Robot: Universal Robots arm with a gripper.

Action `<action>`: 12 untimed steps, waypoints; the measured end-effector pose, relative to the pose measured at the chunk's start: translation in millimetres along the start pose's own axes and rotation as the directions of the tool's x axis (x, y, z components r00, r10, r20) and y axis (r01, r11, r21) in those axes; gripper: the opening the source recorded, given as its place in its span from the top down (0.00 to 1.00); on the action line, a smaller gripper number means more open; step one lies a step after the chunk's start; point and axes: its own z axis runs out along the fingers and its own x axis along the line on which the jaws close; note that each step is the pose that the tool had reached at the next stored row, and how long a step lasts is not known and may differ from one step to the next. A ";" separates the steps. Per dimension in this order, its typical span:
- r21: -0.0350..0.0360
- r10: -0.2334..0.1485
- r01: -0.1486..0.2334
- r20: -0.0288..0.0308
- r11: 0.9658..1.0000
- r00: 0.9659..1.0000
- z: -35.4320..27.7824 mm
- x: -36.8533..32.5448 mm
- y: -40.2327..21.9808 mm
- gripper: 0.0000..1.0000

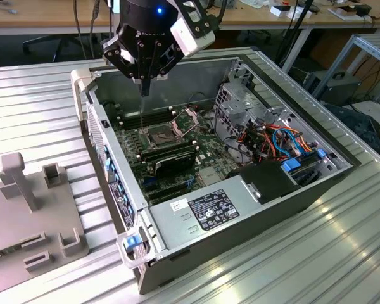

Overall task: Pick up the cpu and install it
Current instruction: 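Reach for the cpu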

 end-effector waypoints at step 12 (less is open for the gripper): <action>0.000 0.000 0.000 0.000 1.000 1.000 -0.2 8.0 -0.6 0.89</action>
